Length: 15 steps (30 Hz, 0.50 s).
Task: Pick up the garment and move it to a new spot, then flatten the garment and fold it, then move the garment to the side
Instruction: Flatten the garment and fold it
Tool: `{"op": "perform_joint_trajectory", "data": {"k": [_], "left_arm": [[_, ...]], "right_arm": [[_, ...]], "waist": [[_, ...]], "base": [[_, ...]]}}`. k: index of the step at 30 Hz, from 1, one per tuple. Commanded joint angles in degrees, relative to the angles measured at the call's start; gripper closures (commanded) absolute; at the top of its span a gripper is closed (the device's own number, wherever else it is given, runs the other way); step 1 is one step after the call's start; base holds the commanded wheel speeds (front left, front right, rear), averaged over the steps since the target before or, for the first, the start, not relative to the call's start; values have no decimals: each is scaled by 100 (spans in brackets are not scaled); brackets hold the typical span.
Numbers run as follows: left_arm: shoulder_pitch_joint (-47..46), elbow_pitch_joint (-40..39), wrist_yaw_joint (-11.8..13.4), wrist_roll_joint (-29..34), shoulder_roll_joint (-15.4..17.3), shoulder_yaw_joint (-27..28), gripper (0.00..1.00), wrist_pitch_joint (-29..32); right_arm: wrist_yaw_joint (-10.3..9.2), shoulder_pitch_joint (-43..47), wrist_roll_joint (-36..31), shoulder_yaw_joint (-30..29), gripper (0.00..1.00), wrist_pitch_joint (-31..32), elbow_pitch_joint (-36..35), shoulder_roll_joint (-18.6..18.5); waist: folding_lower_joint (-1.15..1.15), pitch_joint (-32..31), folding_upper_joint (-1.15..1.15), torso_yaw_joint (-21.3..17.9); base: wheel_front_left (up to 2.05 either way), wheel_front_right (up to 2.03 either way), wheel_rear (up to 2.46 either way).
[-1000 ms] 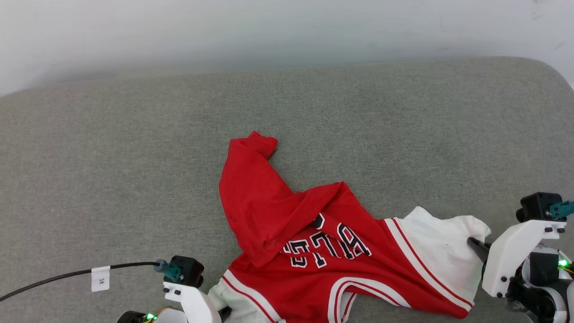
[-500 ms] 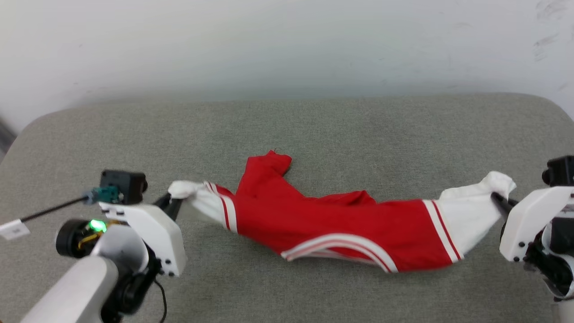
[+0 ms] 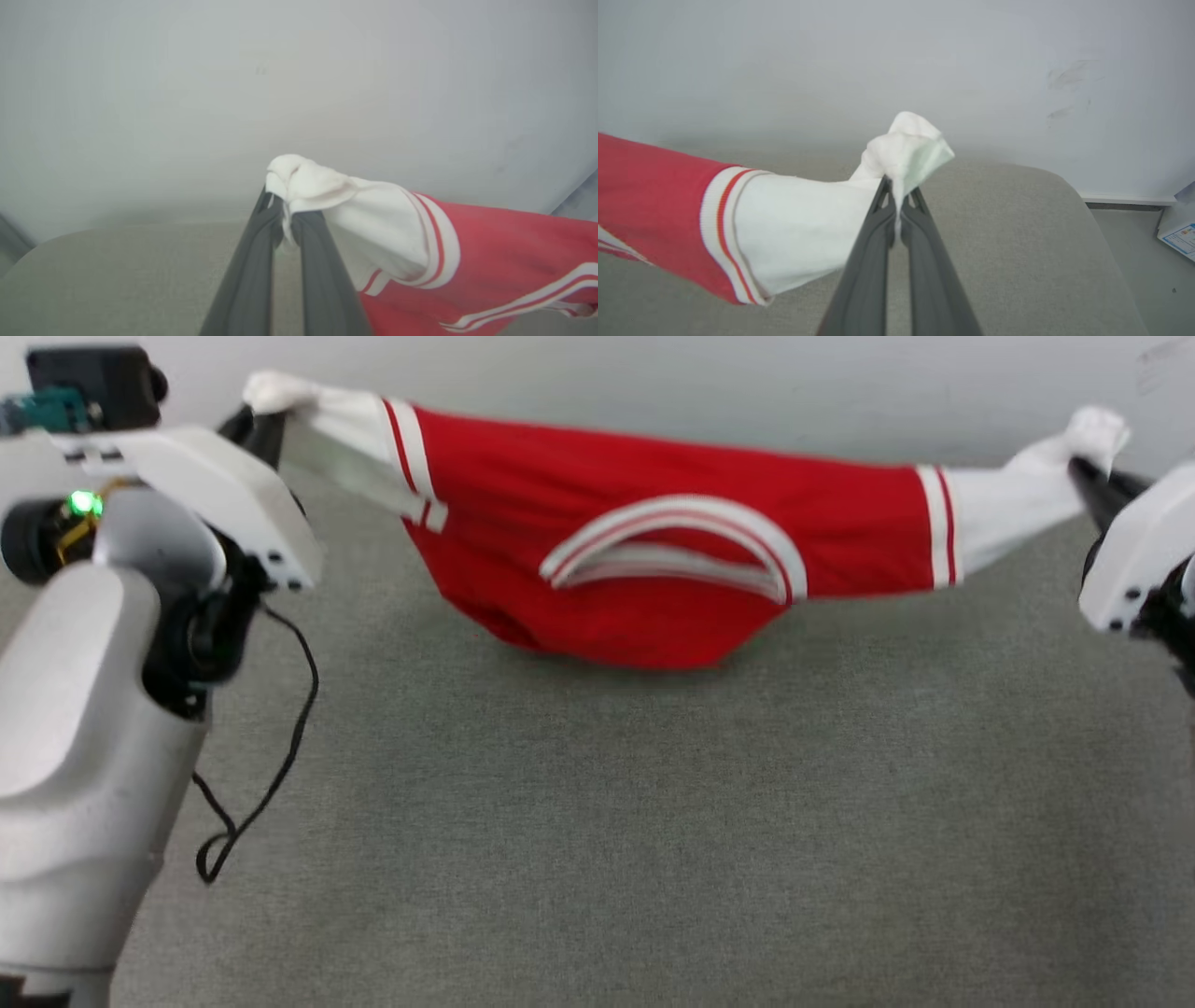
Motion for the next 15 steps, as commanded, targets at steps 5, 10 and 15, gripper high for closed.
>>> {"op": "perform_joint_trajectory", "data": {"k": [5,10,15], "left_arm": [[-1124,599,-125,286,-99,59,100,-333],[-2233,1179,-239,455,-214,216,100,-887],[-3302,1616,-358,690,-221,302,100,-1388]], "right_arm": [[-6,-1103,-109,211,100,-408,393,-173],[-7,-2323,-299,470,100,-901,831,-265],[-7,-3521,-620,685,100,-1503,1216,-323]], "waist": [[0,785,0,-65],[0,1422,0,-106],[0,2050,0,-130]], "base": [[0,0,0],[0,0,0],[0,0,0]]}}
